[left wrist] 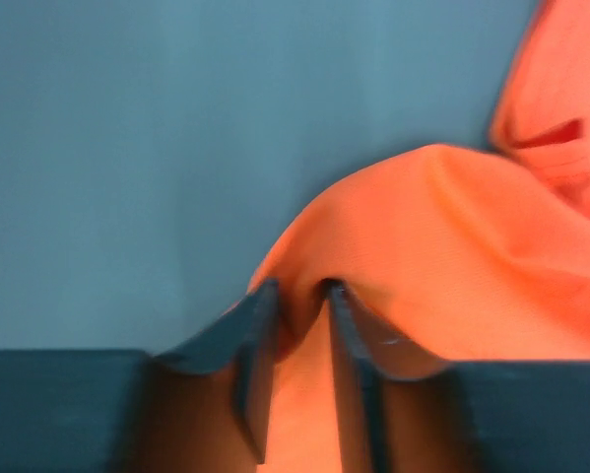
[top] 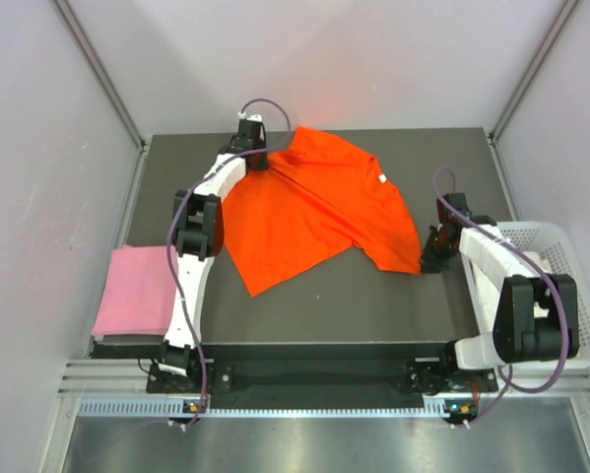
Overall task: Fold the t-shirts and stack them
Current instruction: Flatten the tshirt out
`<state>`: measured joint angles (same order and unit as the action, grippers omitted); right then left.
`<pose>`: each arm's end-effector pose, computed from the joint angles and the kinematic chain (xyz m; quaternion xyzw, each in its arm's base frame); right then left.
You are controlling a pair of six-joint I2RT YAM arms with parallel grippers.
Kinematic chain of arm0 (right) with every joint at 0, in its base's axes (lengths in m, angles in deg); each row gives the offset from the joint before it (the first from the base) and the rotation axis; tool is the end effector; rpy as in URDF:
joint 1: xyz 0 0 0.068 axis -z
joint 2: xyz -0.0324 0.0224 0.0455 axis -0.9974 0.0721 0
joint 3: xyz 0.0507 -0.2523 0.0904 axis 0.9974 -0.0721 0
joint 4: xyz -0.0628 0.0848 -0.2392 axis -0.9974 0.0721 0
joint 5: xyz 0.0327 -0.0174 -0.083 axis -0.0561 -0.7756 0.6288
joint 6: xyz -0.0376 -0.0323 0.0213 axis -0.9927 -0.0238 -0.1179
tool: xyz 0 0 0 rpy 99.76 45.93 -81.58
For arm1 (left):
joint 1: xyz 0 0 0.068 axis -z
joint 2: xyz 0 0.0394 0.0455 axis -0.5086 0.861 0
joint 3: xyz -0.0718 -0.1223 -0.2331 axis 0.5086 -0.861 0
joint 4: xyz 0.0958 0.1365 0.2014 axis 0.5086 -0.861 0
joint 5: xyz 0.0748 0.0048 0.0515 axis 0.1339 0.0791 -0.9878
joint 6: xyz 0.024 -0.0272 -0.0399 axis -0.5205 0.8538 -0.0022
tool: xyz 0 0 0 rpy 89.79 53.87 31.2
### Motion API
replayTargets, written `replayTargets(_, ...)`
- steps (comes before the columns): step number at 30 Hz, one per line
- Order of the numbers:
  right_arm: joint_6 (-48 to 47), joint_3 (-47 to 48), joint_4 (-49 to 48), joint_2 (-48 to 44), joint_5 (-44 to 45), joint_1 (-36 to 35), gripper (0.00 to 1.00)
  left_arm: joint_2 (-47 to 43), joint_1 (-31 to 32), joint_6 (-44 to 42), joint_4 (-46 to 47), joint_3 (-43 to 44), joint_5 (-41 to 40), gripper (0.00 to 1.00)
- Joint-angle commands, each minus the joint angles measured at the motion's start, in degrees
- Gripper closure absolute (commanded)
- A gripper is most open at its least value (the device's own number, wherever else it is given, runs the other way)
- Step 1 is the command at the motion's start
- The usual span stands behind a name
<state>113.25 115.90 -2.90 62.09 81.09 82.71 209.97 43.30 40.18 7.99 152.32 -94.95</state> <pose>0.2571 0.0143 0.1940 0.2091 0.9657 0.0425 0.1483 0.5649 -0.1239 0.1615 -0.0231 0.9077 -0.0482 0.4161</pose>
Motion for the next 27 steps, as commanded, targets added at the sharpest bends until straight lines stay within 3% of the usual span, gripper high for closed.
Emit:
replayTargets(1,2.97,-2.42,0.52,-5.48,0.8,-0.18,1.0,-5.06,-0.87,0.19,-5.3,-3.34,-0.92,0.65)
replayTargets(2,2.8,-3.12,0.25,-5.83,0.98,-0.18,1.0,-7.86,-0.78,0.19,-6.53,-5.52,-2.31,0.54)
replayTargets(6,0.43,-4.26,-0.19,-5.66,0.45,-0.18,1.0,-19.11,1.24,-0.86,-8.74,-15.63,-6.1,0.35)
replayTargets(12,-1.68,-6.99,-0.98,-11.1,0.45,-0.18,1.0,-38.62,4.75,5.61,-15.67,-30.92,-6.21,0.35)
replayTargets(13,-1.69,-7.34,-1.16,-11.89,-1.12,-0.18,1.0,-41.17,5.19,7.64,-18.38,-33.47,-5.15,0.4)
replayTargets(19,0.07,-11.91,-1.86,-17.52,-6.22,-0.62,1.0,-66.37,11.52,19.95,-16.39,-65.6,-0.76,0.42)
replayTargets(22,1.47,-14.36,-0.55,-20.68,-7.46,-1.23,1.0,-73.77,12.58,25.75,-16.04,-75.63,3.27,0.39)
replayTargets(27,4.11,-16.31,4.72,-27.71,-5.79,-2.11,1.0,-78.2,14.25,28.05,-13.58,-82.0,4.18,0.32)
